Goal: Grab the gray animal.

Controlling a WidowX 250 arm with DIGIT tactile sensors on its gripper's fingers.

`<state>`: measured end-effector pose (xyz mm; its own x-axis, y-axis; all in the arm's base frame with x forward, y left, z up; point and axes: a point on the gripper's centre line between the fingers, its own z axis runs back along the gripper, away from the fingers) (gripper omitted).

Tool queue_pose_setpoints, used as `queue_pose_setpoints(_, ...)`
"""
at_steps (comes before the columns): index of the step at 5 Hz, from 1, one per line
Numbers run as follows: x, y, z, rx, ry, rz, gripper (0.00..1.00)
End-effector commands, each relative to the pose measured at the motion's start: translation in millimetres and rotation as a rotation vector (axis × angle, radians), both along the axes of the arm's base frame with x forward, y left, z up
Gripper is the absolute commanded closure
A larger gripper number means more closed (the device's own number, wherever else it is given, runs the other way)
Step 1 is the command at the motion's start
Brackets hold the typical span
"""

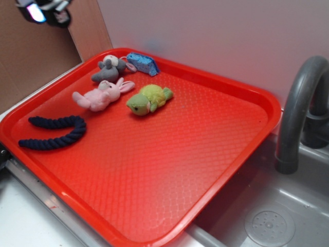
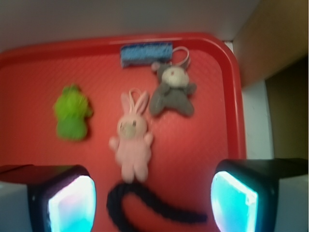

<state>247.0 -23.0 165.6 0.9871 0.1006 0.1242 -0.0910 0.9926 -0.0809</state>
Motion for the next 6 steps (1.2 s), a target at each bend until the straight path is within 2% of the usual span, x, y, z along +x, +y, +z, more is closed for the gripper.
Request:
queue_pose_setpoints(1, 60.2, 31.7, -43.2, 0.045, -0.022, 0.128, 0.0)
queue_pose_setpoints(2, 74.6, 33.0, -67.0, 0.097, -0.009, 0.1, 0.0)
queue_pose_setpoints(3, 74.8, 23.6, -91.4, 0.129, 0.027, 0.049, 0.0)
queue_pose_setpoints(5, 77.8, 0.8, -123.5, 0.081, 0.061, -0.006, 0.0)
queue_pose_setpoints(6, 82.0, -2.1, -130.8, 0.091, 0.076, 0.003, 0.0)
